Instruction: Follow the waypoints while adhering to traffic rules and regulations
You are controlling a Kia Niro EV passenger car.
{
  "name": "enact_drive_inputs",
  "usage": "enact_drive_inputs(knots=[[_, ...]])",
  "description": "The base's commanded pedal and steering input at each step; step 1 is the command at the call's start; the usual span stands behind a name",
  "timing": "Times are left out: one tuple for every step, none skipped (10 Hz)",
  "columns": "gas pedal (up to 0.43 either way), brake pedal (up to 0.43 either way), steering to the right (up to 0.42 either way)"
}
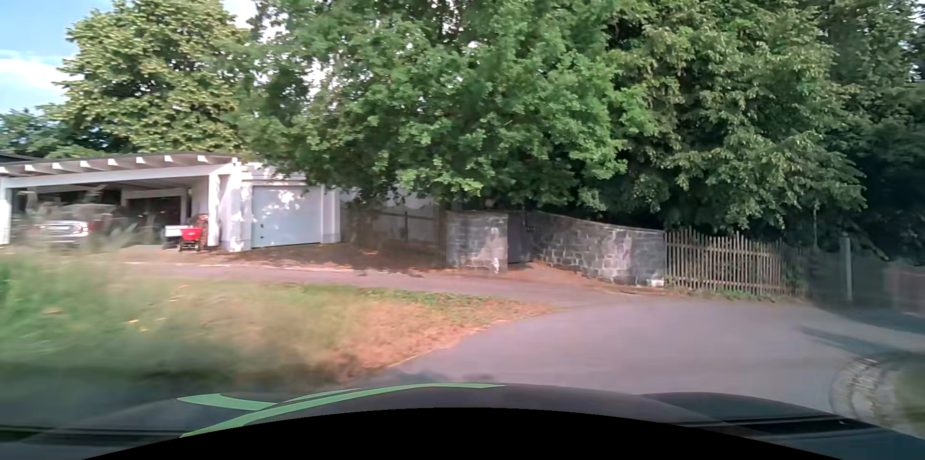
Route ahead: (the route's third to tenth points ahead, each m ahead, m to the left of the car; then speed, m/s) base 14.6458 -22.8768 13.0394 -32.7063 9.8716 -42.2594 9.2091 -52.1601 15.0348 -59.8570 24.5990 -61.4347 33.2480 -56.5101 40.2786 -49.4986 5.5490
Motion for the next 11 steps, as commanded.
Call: enact_drive_inputs(knots=[[0.000, 0.000, 0.421], [0.000, 0.000, 0.424], [0.000, 0.000, 0.424], [0.000, 0.000, 0.424], [0.000, 0.000, 0.424], [0.000, 0.000, 0.423], [0.000, 0.000, 0.420], [0.000, 0.000, 0.414], [0.000, 0.000, 0.406], [0.000, 0.000, 0.399], [0.000, 0.000, 0.395]])
